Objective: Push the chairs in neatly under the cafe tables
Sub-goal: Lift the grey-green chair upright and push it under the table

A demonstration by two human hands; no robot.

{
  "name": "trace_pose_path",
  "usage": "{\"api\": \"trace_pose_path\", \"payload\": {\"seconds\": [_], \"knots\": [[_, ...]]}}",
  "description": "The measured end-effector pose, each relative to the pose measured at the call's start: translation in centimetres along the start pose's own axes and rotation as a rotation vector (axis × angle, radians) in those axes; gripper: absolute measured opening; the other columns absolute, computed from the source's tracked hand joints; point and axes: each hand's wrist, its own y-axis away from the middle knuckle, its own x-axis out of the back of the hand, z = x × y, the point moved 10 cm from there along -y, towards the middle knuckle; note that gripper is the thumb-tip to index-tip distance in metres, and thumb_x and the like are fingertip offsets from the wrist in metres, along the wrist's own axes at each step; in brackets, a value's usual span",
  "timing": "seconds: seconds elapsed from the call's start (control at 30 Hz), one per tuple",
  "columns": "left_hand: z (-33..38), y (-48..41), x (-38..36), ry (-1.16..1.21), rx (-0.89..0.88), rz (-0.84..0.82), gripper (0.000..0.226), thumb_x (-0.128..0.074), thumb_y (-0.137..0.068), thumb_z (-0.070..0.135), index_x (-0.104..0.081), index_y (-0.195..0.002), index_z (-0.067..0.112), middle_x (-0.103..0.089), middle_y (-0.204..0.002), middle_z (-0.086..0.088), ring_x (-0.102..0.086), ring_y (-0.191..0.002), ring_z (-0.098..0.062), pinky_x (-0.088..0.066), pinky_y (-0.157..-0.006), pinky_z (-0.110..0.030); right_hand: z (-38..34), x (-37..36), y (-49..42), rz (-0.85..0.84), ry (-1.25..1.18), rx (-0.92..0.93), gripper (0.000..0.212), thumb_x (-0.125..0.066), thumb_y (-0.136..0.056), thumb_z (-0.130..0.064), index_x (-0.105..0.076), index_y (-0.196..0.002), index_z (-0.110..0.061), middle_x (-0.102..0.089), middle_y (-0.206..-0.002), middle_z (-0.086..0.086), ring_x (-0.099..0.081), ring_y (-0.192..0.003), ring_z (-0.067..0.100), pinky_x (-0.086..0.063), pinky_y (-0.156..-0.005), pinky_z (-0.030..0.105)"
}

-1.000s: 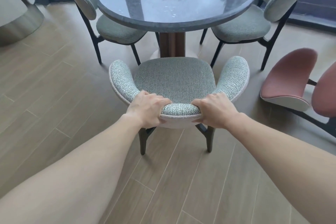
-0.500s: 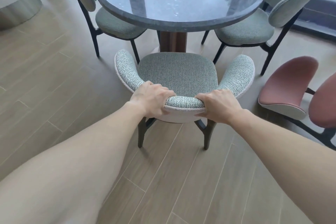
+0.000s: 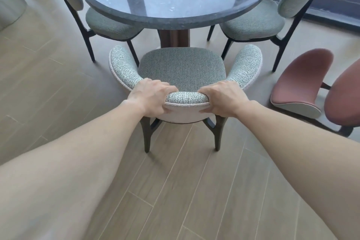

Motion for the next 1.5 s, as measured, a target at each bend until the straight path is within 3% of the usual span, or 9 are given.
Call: {"api": "trace_pose_path", "payload": {"seconds": [0.13, 0.27, 0.37, 0.67, 1.13, 1.27, 1.37, 1.43, 1.5], "knots": [[0.2, -0.7, -0.1, 0.014, 0.022, -0.003, 0.064, -0.069, -0.088, 0.068, -0.055, -0.144, 0.039, -0.07, -0.128, 0.01, -0.068, -0.119, -0.023, -0.049, -0.1, -0.042, 0.6, 0.3, -0.2, 0.002, -0.005, 0.044, 0.045, -0.077, -0.085, -0.062, -0.069, -0.109, -0.024, -0.076, -0.104, -0.006, -0.072, -0.102, 0.026, -0.038, -0.08, 0.032], [1.0, -1.9, 0.2, 0.023, 0.046, -0.016, 0.06, -0.067, -0.09, 0.067, -0.055, -0.142, 0.04, -0.069, -0.126, 0.007, -0.068, -0.116, -0.025, -0.048, -0.099, -0.043, 2.0, 0.8, -0.1, -0.027, -0.011, 0.028, 0.05, -0.079, -0.083, -0.061, -0.067, -0.12, -0.03, -0.075, -0.112, -0.008, -0.07, -0.11, 0.023, -0.044, -0.1, 0.037], [1.4, -1.8, 0.3, 0.039, 0.088, -0.027, 0.053, -0.068, -0.089, 0.062, -0.059, -0.136, 0.04, -0.071, -0.121, 0.006, -0.069, -0.113, -0.025, -0.048, -0.098, -0.042, 2.2, 0.8, 0.2, -0.03, 0.007, 0.015, 0.055, -0.078, -0.083, -0.063, -0.065, -0.128, -0.032, -0.074, -0.119, -0.01, -0.069, -0.114, 0.021, -0.044, -0.105, 0.038], [3.1, 1.6, -0.8, 0.081, 0.107, -0.027, 0.055, -0.073, -0.087, 0.063, -0.061, -0.132, 0.035, -0.072, -0.118, 0.01, -0.067, -0.113, -0.022, -0.045, -0.097, -0.04, 0.8, -0.1, 2.8, -0.138, -0.015, 0.009, 0.057, -0.077, -0.085, -0.062, -0.062, -0.132, -0.034, -0.073, -0.126, -0.011, -0.067, -0.12, 0.021, -0.042, -0.11, 0.038], [-1.0, -0.2, -1.4, 0.079, 0.045, -0.006, 0.056, -0.072, -0.086, 0.069, -0.058, -0.13, 0.037, -0.068, -0.119, 0.011, -0.064, -0.112, -0.021, -0.045, -0.094, -0.041, 0.2, -0.2, -1.0, -0.047, -0.008, 0.018, 0.055, -0.077, -0.084, -0.064, -0.066, -0.127, -0.031, -0.075, -0.114, -0.008, -0.07, -0.112, 0.022, -0.044, -0.102, 0.038], [-1.0, -0.2, -1.4, 0.083, 0.05, 0.021, 0.055, -0.071, -0.084, 0.069, -0.058, -0.127, 0.036, -0.068, -0.115, 0.01, -0.064, -0.109, -0.022, -0.044, -0.094, -0.041, 0.1, -0.3, -1.2, -0.027, -0.013, 0.02, 0.064, -0.079, -0.08, -0.066, -0.062, -0.131, -0.032, -0.073, -0.118, -0.009, -0.069, -0.115, 0.021, -0.043, -0.102, 0.038], [-0.9, -0.1, -1.4, 0.082, 0.11, -0.021, 0.055, -0.072, -0.082, 0.066, -0.057, -0.128, 0.04, -0.067, -0.117, 0.01, -0.063, -0.114, -0.021, -0.04, -0.103, -0.041, 0.1, -0.7, -1.2, -0.083, -0.039, -0.009, 0.08, -0.079, -0.073, -0.073, -0.058, -0.138, -0.032, -0.069, -0.131, -0.01, -0.064, -0.124, 0.018, -0.038, -0.109, 0.038], [-0.5, 0.6, -1.1, 0.245, 0.216, -0.051, 0.055, -0.075, -0.081, 0.06, -0.059, -0.131, 0.044, -0.067, -0.126, 0.012, -0.058, -0.124, -0.019, -0.034, -0.11, -0.04, 0.2, 0.1, -0.3, -0.082, -0.29, -0.104, 0.085, -0.078, -0.071, -0.076, -0.057, -0.14, -0.03, -0.068, -0.135, -0.009, -0.063, -0.127, 0.016, -0.037, -0.116, 0.038], [-0.5, 2.2, 0.2, 0.838, 0.363, 0.017, 0.048, -0.078, -0.087, 0.055, -0.064, -0.132, 0.043, -0.068, -0.132, 0.014, -0.054, -0.133, -0.014, -0.034, -0.111, -0.034, 0.6, 2.3, 1.4, 0.077, -0.785, -0.253, 0.075, -0.078, -0.081, -0.067, -0.061, -0.139, -0.023, -0.071, -0.132, -0.004, -0.065, -0.124, 0.014, -0.044, -0.116, 0.039]]}}
